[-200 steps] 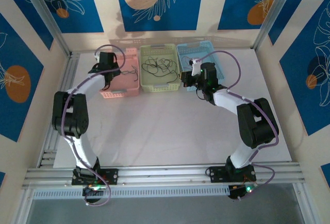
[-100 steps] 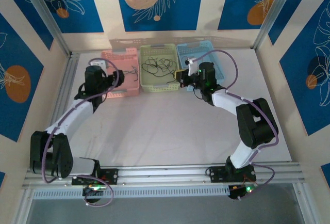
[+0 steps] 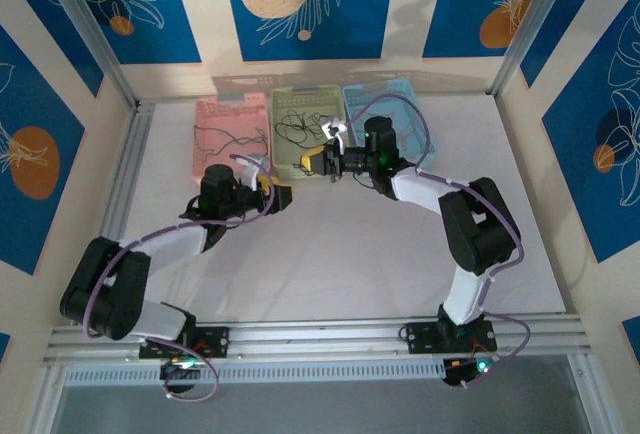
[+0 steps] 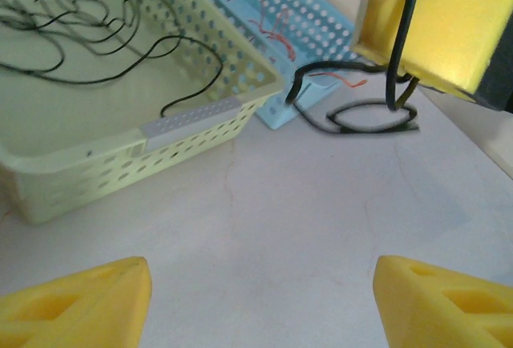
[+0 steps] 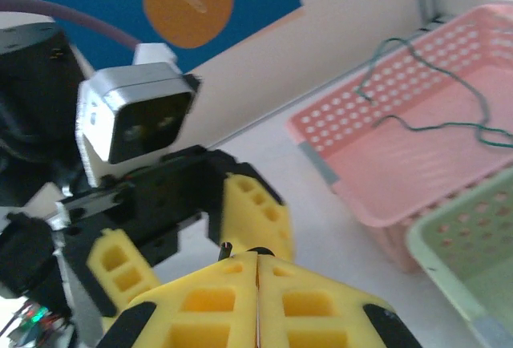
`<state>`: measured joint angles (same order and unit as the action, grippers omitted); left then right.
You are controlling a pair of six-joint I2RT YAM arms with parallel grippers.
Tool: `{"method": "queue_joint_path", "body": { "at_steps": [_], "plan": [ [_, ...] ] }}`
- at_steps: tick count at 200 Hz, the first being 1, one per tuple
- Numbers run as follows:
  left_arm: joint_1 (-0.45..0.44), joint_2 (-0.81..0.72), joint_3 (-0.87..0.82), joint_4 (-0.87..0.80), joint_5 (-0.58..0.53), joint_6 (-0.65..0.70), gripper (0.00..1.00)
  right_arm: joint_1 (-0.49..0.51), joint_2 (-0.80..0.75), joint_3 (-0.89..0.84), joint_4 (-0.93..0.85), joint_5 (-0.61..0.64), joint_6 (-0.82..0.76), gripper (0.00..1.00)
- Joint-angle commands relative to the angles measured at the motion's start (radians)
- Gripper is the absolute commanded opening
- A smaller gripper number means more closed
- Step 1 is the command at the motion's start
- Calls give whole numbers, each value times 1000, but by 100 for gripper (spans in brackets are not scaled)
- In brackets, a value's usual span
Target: Untangle the cables
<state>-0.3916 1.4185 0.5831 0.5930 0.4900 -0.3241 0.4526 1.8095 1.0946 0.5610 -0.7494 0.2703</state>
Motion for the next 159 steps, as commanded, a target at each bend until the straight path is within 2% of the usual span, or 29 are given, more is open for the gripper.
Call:
{"method": "queue_joint_path", "body": {
  "at_steps": [1,28,70,85,103,126,159],
  "plan": [
    [-10,12,-49,219,73,-5,72,23,16,42,-30,-154,-22,2],
    [-14,7,-100,354,89,-10,74,47,26,61,-63,-178,-53,2],
    [-31,16,-98,371,97,2,70,70,42,83,-79,-238,-61,2],
    [-39,16,-100,376,99,12,60,75,45,92,-100,-241,-75,2],
    [-44,15,-97,362,94,24,42,74,44,90,-94,-236,-73,2],
    [-47,3,-109,360,71,32,23,66,37,77,-67,-226,-58,1],
    [-48,-19,-125,361,31,45,0,57,31,67,-39,-224,-39,0]
  ]
}}
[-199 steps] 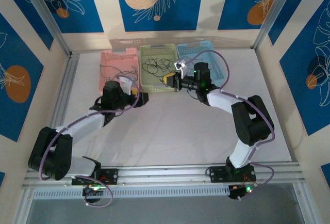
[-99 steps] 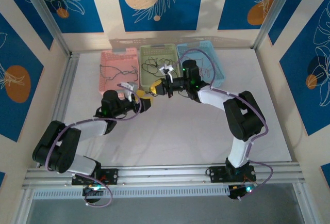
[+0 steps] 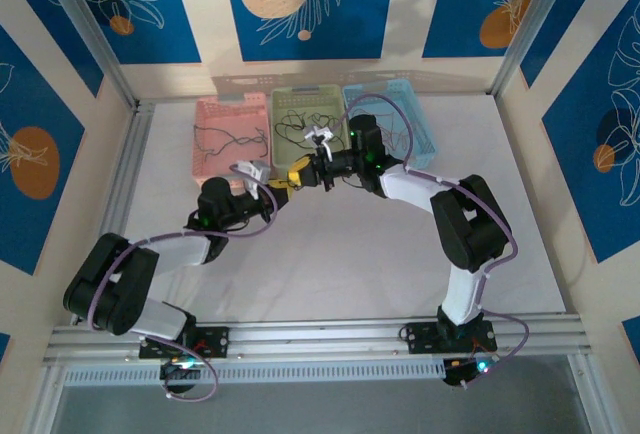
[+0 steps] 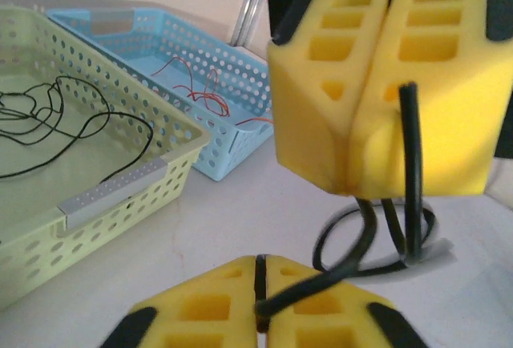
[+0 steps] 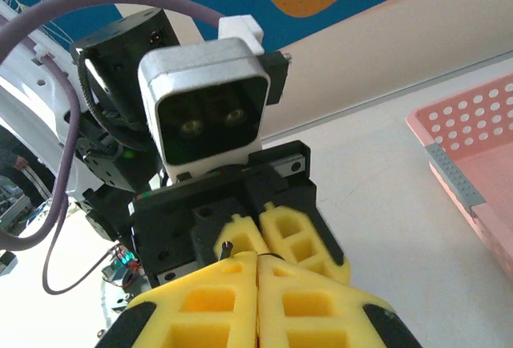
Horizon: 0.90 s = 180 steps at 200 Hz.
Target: Untangle the cables
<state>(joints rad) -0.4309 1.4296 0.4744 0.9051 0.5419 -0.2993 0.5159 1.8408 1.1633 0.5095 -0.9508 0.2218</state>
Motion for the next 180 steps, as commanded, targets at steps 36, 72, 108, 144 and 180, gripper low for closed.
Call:
{"method": "queue_joint_path", "body": {
  "at_steps": [36,72,108,144,180],
  "plan": [
    [-8,-82,-47,11,-148,52,0,-16,-10,-6,-20,24,-6,0],
    [-9,-162,-68,-115,-430,112,0,-25,-48,-14,-147,171,-123,1],
    [-8,-214,-87,-168,-608,143,0,-23,-80,-51,-131,296,-151,16],
    [-9,-232,-110,-125,-578,147,0,-22,-141,-162,54,370,-117,57],
    [-12,-241,-133,-55,-494,137,0,-19,-199,-283,264,440,-115,66]
  ]
}}
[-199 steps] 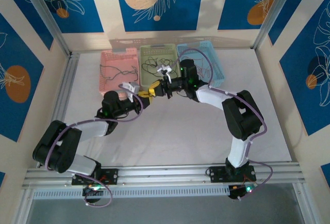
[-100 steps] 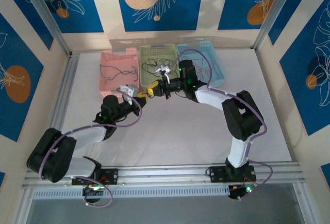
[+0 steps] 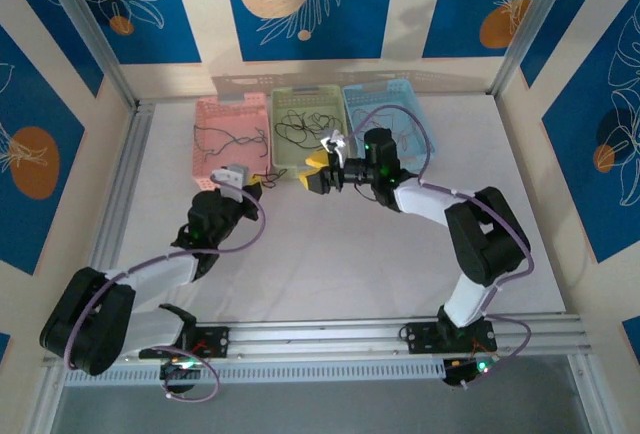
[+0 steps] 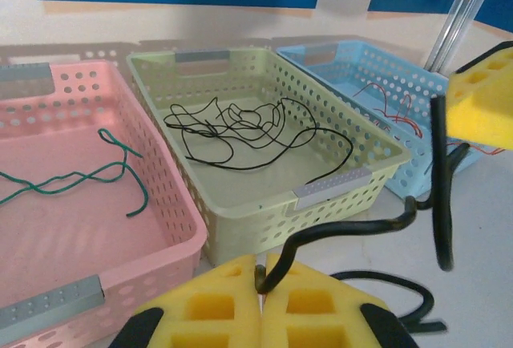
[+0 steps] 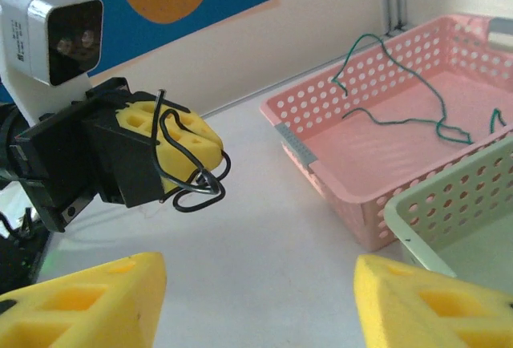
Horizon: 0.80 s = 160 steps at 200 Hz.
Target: Untangle the cables
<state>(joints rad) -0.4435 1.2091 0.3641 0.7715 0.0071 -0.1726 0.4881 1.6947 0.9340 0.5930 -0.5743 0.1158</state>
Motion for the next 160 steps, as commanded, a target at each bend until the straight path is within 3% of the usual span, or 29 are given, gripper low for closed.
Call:
{"method": "queue_joint_path", "body": {
  "at_steps": [1,26,84,160],
  "plan": [
    [0,-20,-24,81,43,8,0,10,-53,-54,185,63,-11,66],
    [0,-20,-27,101,108,-5,0,33,-57,-85,252,27,-76,66],
    [0,-11,-19,99,118,-4,0,75,-70,-153,374,1,-204,60],
    [-42,30,27,26,85,59,0,111,-27,-93,379,-5,-128,55]
  ]
}}
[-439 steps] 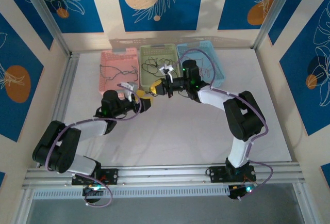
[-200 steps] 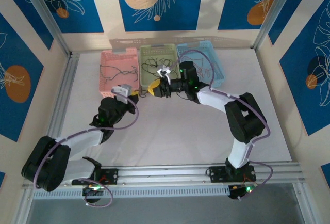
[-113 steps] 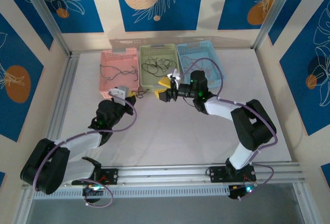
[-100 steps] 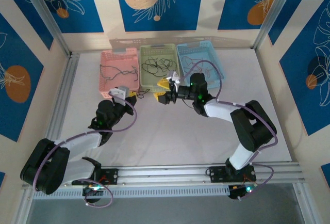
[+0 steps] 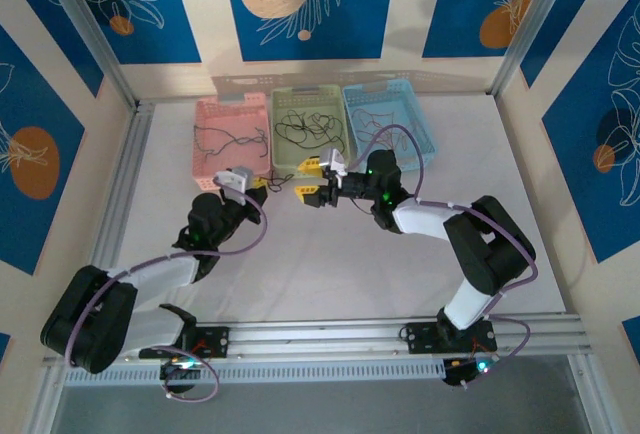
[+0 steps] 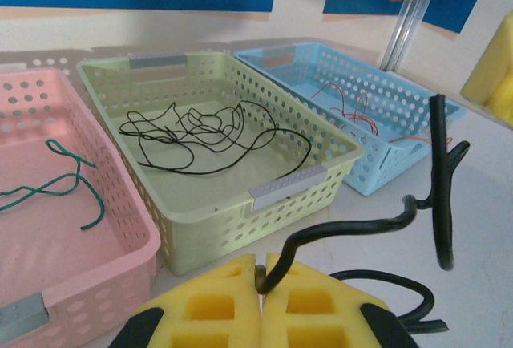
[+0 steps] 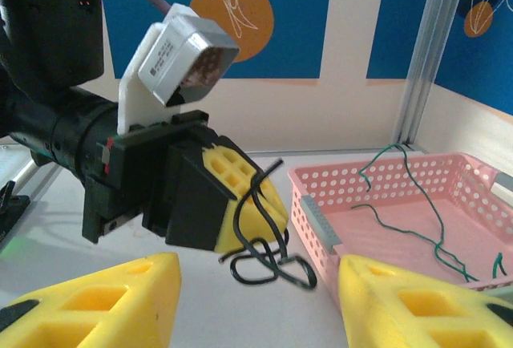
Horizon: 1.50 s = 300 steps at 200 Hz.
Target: Untangle the cables
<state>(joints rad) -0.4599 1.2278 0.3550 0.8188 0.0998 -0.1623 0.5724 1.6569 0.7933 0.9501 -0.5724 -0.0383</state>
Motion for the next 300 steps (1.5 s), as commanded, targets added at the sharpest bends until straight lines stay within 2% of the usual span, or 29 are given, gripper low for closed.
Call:
{"method": "queue_joint_path", "body": {
  "at_steps": [1,34,72,119,155,179,202,259,279,300],
  "plan": [
    [-27,12,37,-22,-7,50,0,27,11,48,22,-6,26,55],
    [-42,13,35,-17,-14,69,0,66,29,91,-80,10,-44,56],
    [-61,15,36,-14,-10,93,0,70,49,128,-146,-17,-43,56],
    [-75,3,18,21,9,108,0,72,53,132,-167,42,-59,56],
    [-80,4,16,26,17,111,0,72,65,150,-200,20,-66,55],
    [-81,5,17,24,17,112,0,72,64,154,-206,-1,-71,46],
    [-84,10,28,7,11,118,0,72,64,151,-196,-21,-70,31],
    [-95,27,48,-28,-12,132,0,72,59,140,-171,-40,-64,8],
    [-97,25,52,-38,-26,132,0,66,53,130,-159,-49,-65,2],
    [-96,27,59,-57,-45,127,0,58,45,123,-158,-78,-69,0]
  ]
}}
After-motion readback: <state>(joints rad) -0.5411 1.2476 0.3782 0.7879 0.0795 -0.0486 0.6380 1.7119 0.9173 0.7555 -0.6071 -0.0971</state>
